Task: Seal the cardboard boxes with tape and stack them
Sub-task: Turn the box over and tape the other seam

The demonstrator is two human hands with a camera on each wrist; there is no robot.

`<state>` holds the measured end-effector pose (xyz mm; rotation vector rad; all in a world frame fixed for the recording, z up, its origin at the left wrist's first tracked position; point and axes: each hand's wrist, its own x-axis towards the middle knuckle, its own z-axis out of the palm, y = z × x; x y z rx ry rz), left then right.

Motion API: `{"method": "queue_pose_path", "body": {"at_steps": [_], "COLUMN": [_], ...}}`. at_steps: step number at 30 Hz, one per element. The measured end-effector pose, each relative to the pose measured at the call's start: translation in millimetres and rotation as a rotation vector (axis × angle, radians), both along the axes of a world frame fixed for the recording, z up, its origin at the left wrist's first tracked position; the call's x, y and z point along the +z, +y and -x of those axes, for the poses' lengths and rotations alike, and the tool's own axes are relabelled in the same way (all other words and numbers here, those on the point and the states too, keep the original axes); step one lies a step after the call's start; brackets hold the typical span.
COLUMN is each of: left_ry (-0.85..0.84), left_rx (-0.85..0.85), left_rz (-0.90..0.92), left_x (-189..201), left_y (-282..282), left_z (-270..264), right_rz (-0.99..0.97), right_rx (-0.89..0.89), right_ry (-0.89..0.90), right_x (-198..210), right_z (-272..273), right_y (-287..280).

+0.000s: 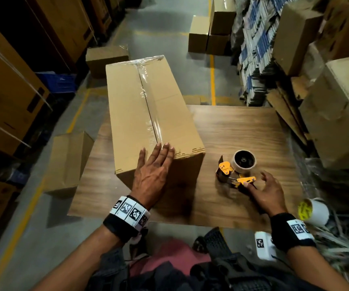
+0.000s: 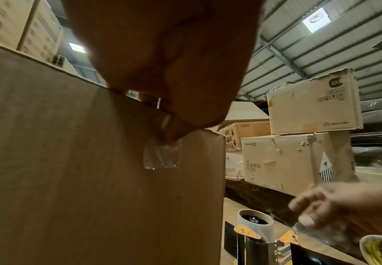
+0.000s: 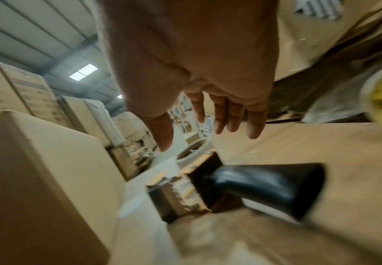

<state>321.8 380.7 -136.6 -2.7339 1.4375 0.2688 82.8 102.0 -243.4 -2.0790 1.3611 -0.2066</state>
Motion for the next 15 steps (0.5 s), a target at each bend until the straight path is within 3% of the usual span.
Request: {"method": "queue_pose_path", "body": {"at_steps": [2,5,8,12,15], "left_ry": [-0.007,-0.034,-0.028,-0.025,-0.051], "left_rx": [0.012,0.023,0.049,0.099,0.059], "left_rz": [0.063,0.191,0.211,0.226,0.302], "left_x": [-8.2,-18.3,-20.6,-20.8,-25.0], "left_y": [1.5,1.3,-4.2,-9.7,-7.1], "left_z": [1.7,4.8,9.9,15.5,17.1], "right_rz": [-0.098,-0.282,-0.381,-0.638,-0.693], "right_rx": [-0.036,0.045,0.028,0.005,-0.019], "right_ry": [0.125,0.251,0.185,0.058,-0.045], "right_x": [-17.3,-40.1,-52.3,-38.9,-34.2], "right_z": [23.7,36.2,30.0,15.2,14.5], "right_y": [-11.4,-17.6,-26.6,-29.6,-26.5]}}
